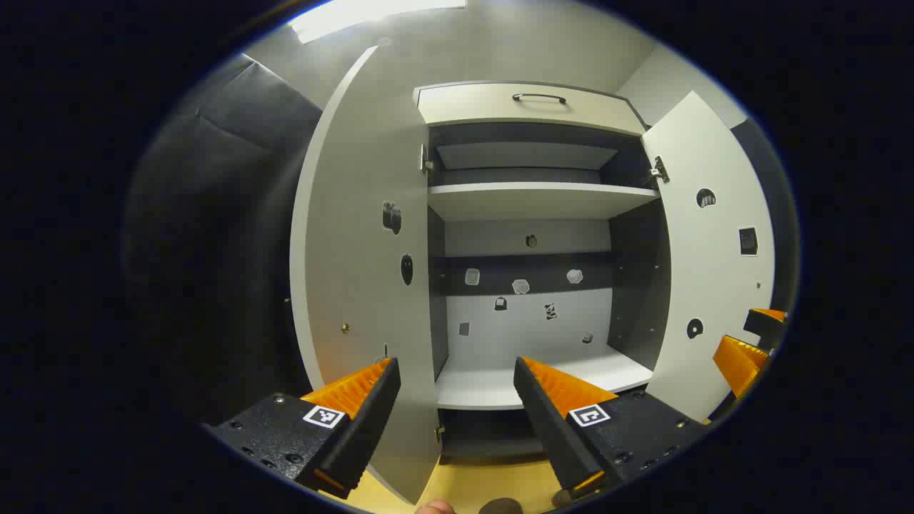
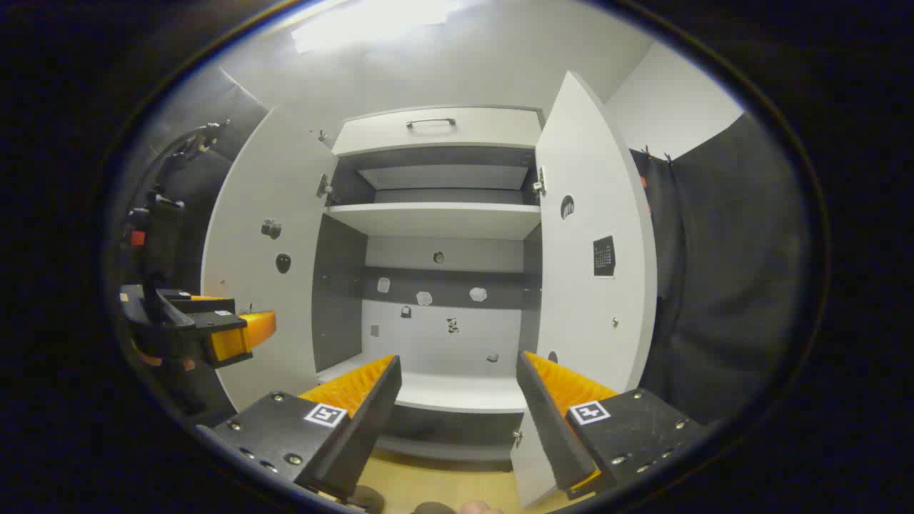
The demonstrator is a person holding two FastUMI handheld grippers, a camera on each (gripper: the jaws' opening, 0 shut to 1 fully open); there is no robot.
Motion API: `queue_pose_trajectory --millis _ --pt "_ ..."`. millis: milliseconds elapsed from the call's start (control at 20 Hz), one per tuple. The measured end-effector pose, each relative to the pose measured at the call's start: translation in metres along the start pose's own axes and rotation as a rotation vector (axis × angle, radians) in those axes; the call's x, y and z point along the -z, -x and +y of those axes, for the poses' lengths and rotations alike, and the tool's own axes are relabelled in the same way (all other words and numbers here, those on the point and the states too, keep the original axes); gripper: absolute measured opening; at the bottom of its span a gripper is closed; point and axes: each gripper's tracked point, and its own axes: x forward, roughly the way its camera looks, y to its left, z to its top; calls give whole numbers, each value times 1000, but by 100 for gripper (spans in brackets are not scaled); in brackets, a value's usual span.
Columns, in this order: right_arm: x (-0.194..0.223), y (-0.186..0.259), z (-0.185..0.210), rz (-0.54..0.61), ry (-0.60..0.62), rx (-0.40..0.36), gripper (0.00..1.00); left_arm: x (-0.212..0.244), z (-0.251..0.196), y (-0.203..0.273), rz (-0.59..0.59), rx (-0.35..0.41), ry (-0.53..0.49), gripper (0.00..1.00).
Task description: Grab one shoe with the right hand and put it into the shoe cabinet, grab the other shoe with the left hand and put it into the shoe cabinet; then close the right door with the right hand and the left door with the left hand.
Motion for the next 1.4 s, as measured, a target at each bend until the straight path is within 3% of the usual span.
queue_pose_trajectory --millis 250,600,1100,1200,1400 --pt "21 6 -7 49 -13 21 96 0 0 -4 -3 4 -4 98" --pt "7 -16 6 19 -16 -5 98 -11 12 -6 -10 -6 9 98" --pt "32 -10 13 78 -4 -10 97 -8 9 -9 -3 14 19 98" --pt "50 -7 14 104 -2 -14 96 -7 9 -11 2 15 19 98" --pt "149 20 26 273 -42 -39 97 -13 12 -14 -6 6 27 98"
